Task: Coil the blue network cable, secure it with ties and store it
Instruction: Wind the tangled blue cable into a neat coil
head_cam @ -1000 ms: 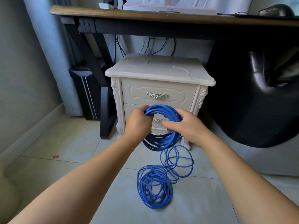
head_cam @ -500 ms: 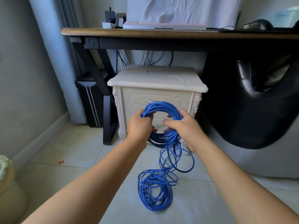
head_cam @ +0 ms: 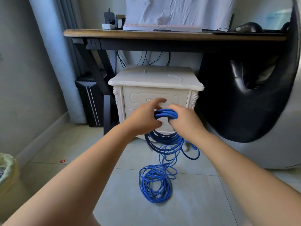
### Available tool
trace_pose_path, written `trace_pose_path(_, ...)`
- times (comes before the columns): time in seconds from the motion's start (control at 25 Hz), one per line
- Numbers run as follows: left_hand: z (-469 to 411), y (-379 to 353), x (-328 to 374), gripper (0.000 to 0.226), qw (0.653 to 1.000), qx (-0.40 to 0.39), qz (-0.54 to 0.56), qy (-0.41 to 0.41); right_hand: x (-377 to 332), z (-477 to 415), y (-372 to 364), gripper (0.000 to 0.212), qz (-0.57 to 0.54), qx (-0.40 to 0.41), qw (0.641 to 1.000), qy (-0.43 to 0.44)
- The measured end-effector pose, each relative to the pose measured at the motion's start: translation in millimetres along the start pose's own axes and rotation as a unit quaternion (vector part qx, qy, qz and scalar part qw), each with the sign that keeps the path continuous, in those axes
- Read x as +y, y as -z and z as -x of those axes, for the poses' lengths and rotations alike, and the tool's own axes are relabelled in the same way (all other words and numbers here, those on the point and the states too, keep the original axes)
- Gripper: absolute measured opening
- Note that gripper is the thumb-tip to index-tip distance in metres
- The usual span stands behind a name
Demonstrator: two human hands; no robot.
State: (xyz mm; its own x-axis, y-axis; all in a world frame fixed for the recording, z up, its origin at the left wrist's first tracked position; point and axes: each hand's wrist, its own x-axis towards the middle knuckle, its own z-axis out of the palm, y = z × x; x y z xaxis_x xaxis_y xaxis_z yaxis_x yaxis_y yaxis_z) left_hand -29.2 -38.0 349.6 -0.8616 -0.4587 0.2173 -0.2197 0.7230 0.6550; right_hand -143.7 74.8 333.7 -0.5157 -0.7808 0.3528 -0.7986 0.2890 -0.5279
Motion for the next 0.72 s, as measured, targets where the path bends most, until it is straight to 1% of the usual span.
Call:
trace_pose_path(0.04,1.1,-1.3,-1.8,0.053,1.000,0.003,-0.007,0.000,-6.8,-0.2,1.8,0.021,0.016,-0.001,1.000,0.000)
trace_pose_path(0.08,2.5,-2.0,-3.5,0.041,1.000,0.023,0.016,0.006,-14.6,-0.2,4.9,0.021,0.004,0.002,1.000,-0.011)
trace_pose_path(0.16,3.4,-0.8,-6.1,0.022,0.992,0.077,0.097,0.024,-23.7,-3.6,11.0,0.027,-0.093,0.000,0.994,-0.057)
trace_pose_path(0.28,1.6,-0.3,-11.0,0.012,0.967,0.113,0.214,0.081,-19.0,-6.6,16.7,0.045,-0.218,-0.066,0.966,-0.121)
trace_pose_path(0.36,-1.1,-6.1,-18.5,0.013,0.934,0.134,0.298,0.141,-10.7,-4.6,11.5,0.059,-0.284,-0.100,0.941,-0.154)
trace_pose_path(0.4,-2.7,-10.8,-22.1,0.013,0.916,0.136,0.335,0.176,-5.9,-3.2,5.3,0.061,-0.321,-0.109,0.924,-0.176)
trace_pose_path(0.44,-4.8,-16.5,-25.1,0.013,0.899,0.130,0.362,0.207,0.5,-2.5,-2.9,0.056,-0.353,-0.112,0.907,-0.199)
trace_pose_path(0.48,-6.8,-22.2,-28.5,0.013,0.887,0.117,0.381,0.232,7.0,-2.5,-12.2,0.046,-0.376,-0.112,0.893,-0.222)
trace_pose_path(0.56,-11.3,-30.4,-35.3,0.015,0.879,0.092,0.387,0.262,18.1,-5.8,-27.9,0.024,-0.400,-0.127,0.868,-0.266)
trace_pose_path(0.64,-16.3,-31.3,-41.0,0.013,0.871,0.068,0.405,0.271,27.0,-12.8,-38.8,0.018,-0.427,-0.143,0.837,-0.311)
trace_pose_path(0.68,-20.4,-28.4,-42.9,0.010,0.854,0.047,0.442,0.270,31.4,-18.0,-42.8,0.017,-0.451,-0.135,0.818,-0.330)
trace_pose_path(0.72,-23.3,-24.6,-45.0,0.017,0.827,0.019,0.496,0.264,34.8,-23.2,-45.2,0.017,-0.489,-0.117,0.794,-0.343)
